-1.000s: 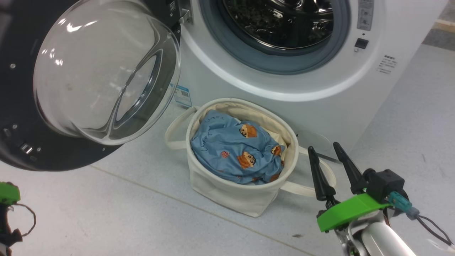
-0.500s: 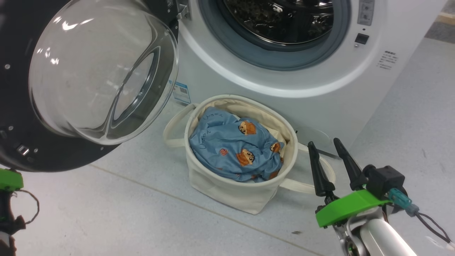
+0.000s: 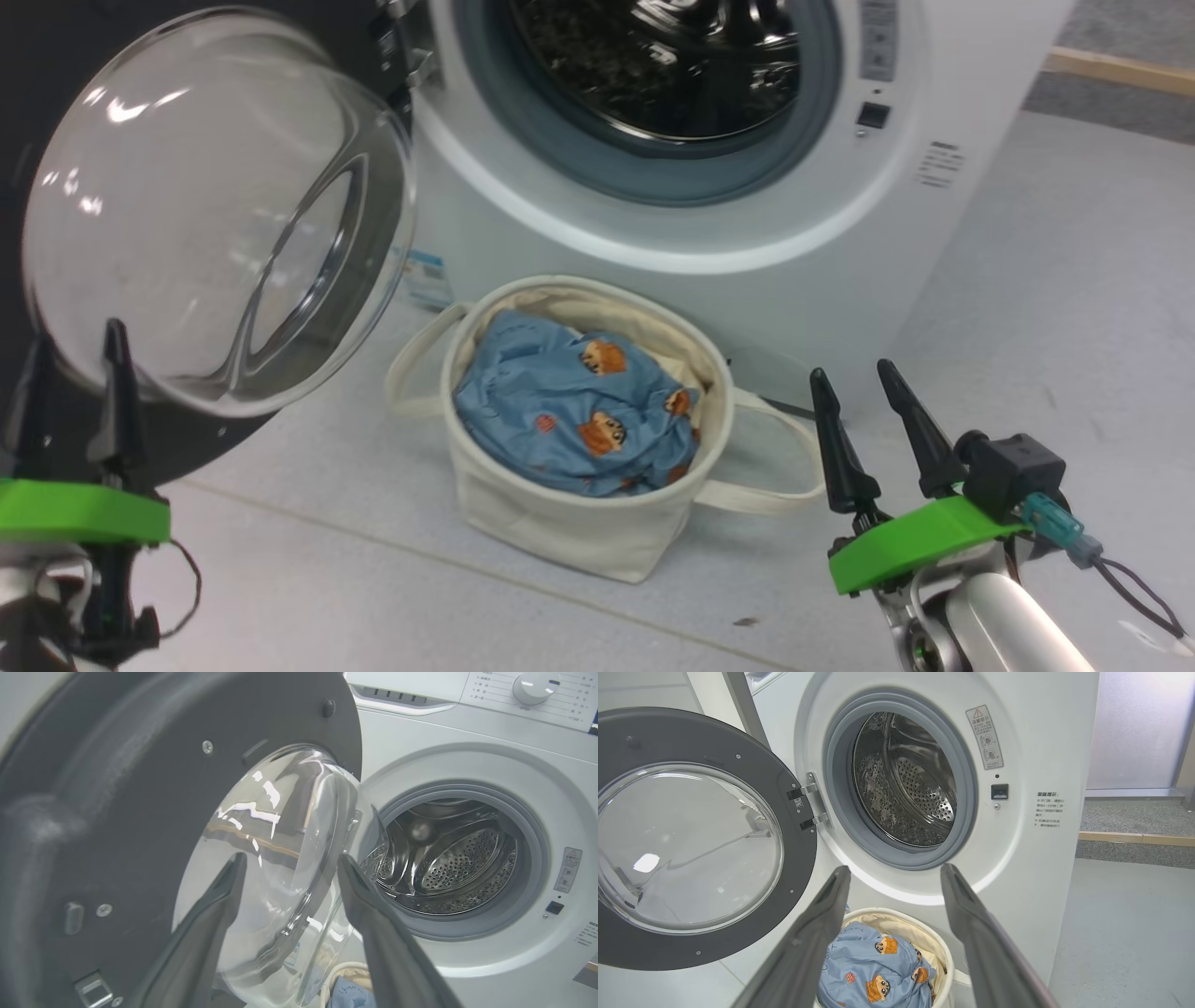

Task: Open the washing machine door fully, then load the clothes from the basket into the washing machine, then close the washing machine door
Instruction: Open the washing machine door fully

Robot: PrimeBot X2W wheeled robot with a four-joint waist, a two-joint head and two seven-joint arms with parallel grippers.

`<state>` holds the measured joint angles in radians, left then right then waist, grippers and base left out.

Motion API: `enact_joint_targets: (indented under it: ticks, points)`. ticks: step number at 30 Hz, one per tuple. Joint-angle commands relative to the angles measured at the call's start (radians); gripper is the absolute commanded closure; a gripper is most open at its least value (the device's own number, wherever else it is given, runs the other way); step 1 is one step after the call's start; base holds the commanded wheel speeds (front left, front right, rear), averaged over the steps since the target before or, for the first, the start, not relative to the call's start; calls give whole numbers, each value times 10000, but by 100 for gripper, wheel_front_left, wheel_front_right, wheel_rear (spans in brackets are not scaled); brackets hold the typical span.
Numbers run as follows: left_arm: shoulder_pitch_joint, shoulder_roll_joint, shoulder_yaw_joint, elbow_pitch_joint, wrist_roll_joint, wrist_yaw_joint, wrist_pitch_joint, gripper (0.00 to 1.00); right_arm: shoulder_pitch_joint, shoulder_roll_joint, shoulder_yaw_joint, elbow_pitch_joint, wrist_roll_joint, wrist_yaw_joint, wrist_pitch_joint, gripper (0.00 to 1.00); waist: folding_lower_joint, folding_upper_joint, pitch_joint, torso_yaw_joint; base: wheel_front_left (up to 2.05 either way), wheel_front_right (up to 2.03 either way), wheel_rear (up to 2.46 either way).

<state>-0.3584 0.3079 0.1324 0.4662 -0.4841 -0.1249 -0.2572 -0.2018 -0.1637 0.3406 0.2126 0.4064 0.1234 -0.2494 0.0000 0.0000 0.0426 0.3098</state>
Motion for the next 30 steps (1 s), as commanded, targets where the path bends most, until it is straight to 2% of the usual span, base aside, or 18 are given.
enact_joint_targets:
  ticks: [1, 10, 21, 30]
  points:
    - [-118, 392, 250, -471, -16, -57, -46, 0, -248, 15, 147, -350, 8, 73, -124, 0, 0, 0, -165, -250, 0, 0, 0]
    - [789, 306, 113, -865, -137, -57, -46, 0, -301, -66, 199, -214, -14, 73, -124, 0, 0, 0, -573, -1649, 0, 0, 0]
    - [1737, 1, 1067, -1415, 172, 67, -46, 0, -536, -378, -1, 339, -67, 73, -124, 0, 0, 0, -501, -3208, 0, 0, 0]
    - [1991, -141, 1221, -1642, 305, 12, -46, 0, -464, -410, -170, 404, -31, 73, -124, 0, 0, 0, -413, -3419, 0, 0, 0]
